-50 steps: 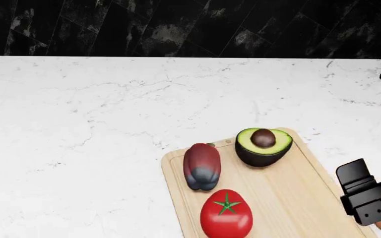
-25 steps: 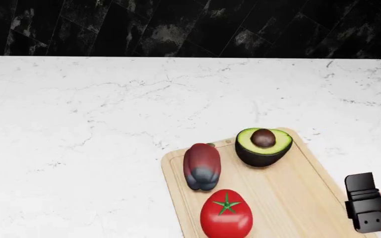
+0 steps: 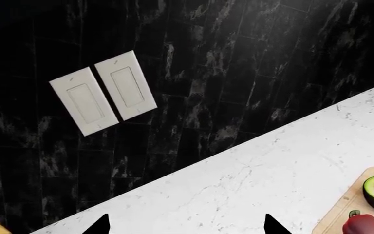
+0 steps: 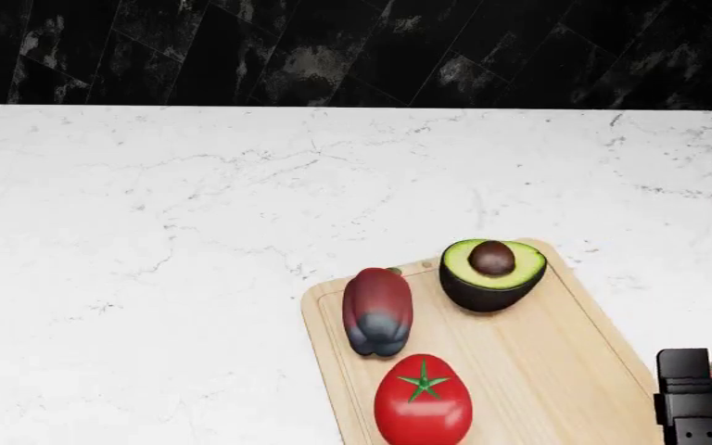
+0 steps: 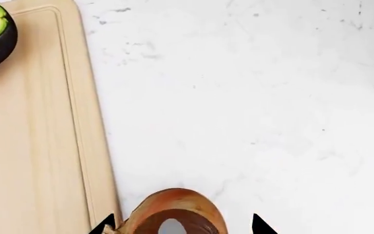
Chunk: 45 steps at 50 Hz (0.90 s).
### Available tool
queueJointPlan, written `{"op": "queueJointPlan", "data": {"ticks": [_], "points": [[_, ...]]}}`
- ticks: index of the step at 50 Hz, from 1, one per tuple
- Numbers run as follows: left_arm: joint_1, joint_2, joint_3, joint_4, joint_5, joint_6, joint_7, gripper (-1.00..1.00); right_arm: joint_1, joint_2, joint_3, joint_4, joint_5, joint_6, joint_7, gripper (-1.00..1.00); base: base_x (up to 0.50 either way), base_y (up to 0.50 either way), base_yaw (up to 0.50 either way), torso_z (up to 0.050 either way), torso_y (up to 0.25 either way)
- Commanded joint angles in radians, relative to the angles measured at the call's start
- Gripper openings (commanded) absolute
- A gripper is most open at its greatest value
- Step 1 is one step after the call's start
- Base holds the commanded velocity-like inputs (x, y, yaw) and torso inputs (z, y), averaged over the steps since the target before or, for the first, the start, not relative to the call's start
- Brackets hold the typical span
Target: Place the avocado, onion, tomato and bell pepper on the cutting board.
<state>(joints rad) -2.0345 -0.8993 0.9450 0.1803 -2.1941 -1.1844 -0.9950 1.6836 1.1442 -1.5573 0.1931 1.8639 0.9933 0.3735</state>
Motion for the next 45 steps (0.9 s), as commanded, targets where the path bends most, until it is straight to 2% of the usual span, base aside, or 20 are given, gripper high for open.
{"op": "queueJointPlan", "data": {"ticks": [1,13,17,30,45], "points": [[-0.005,0.026,-0.024,0.005,0.026,-0.010,0.027,1.00,-0.031,-0.004,0.023,-0.001,0.004,-0.026,-0.031,-1.00,0.00,0.00,0.00,0.000,0.000],[-0.008,0.027,-0.022,0.003,0.025,-0.012,0.026,1.00,-0.026,0.005,0.027,-0.005,0.010,-0.016,-0.024,-1.00,0.00,0.00,0.00,0.000,0.000],[-0.014,0.028,-0.022,0.000,0.024,-0.013,0.026,1.00,0.031,0.000,0.042,-0.011,0.008,0.030,-0.013,-1.00,0.00,0.00,0.00,0.000,0.000],[-0.026,0.023,-0.025,0.004,0.012,-0.013,0.020,1.00,0.163,-0.061,0.080,-0.082,0.003,0.138,-0.002,-1.00,0.00,0.00,0.00,0.000,0.000],[-0.029,0.013,-0.025,0.007,0.005,-0.017,0.018,1.00,0.137,-0.171,0.075,-0.155,-0.032,0.120,-0.019,-1.00,0.00,0.00,0.00,0.000,0.000]]}}
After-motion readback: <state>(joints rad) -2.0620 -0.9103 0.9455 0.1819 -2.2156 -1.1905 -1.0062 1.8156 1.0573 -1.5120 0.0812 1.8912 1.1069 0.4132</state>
